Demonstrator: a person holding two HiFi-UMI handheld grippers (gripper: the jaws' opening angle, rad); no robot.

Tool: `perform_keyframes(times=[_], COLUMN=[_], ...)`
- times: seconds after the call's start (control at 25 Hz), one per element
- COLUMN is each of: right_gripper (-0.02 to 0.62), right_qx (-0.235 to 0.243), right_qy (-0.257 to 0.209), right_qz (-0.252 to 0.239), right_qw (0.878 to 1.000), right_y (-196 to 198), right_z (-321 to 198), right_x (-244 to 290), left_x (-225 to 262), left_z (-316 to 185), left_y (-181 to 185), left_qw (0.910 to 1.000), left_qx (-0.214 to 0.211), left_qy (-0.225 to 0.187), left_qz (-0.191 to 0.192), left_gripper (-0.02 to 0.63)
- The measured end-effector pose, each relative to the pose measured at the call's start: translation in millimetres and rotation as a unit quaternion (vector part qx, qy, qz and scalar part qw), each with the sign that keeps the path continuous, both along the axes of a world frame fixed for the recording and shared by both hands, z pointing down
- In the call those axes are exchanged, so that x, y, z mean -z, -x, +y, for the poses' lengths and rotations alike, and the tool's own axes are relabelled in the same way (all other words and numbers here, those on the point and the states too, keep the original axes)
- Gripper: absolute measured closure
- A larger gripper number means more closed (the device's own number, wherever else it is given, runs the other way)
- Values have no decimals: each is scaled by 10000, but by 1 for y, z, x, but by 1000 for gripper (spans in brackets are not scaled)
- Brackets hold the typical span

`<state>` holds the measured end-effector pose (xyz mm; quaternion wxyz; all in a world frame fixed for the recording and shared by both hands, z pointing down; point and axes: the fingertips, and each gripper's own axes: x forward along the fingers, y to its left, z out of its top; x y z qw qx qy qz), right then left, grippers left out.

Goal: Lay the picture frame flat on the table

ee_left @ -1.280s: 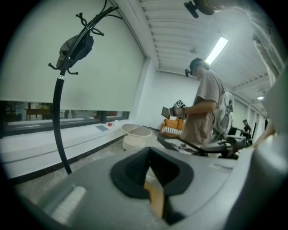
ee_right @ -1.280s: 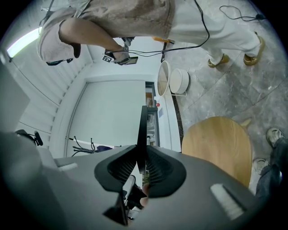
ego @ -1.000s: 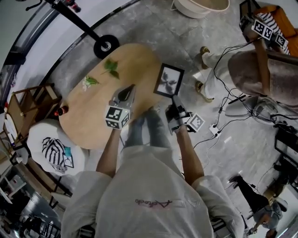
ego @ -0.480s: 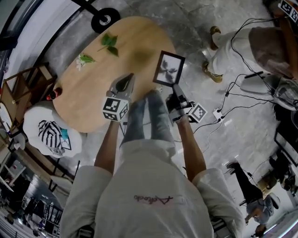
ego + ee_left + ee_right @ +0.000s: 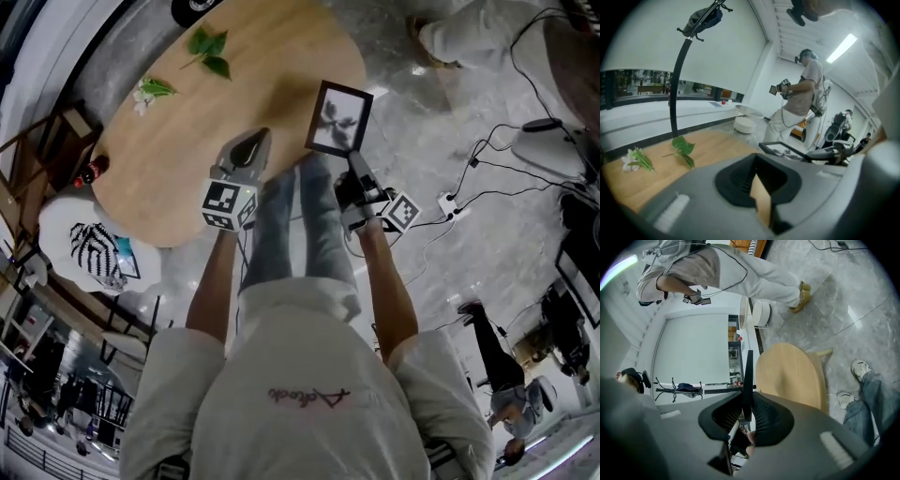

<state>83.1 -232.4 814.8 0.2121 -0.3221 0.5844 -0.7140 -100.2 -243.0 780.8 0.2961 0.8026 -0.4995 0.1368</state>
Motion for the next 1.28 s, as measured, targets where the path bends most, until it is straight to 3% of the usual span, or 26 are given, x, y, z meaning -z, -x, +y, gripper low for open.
perform_keyframes(times=[0.72, 1.28], right_gripper=[522, 522], right_qx=[187, 641], right_qy=[393, -92], right_qz=[65, 51], right_qw=[9990, 9979], right_y=[7, 49], right_z=[26, -28], right_x=[-110, -148], left_x=[-100, -113], left_z=[11, 11], left_y=[-7, -9], left_qw=[9994, 9991], left_qx=[95, 129], left_qy=[325, 360], left_qz=[96, 167], left_gripper=[606, 606])
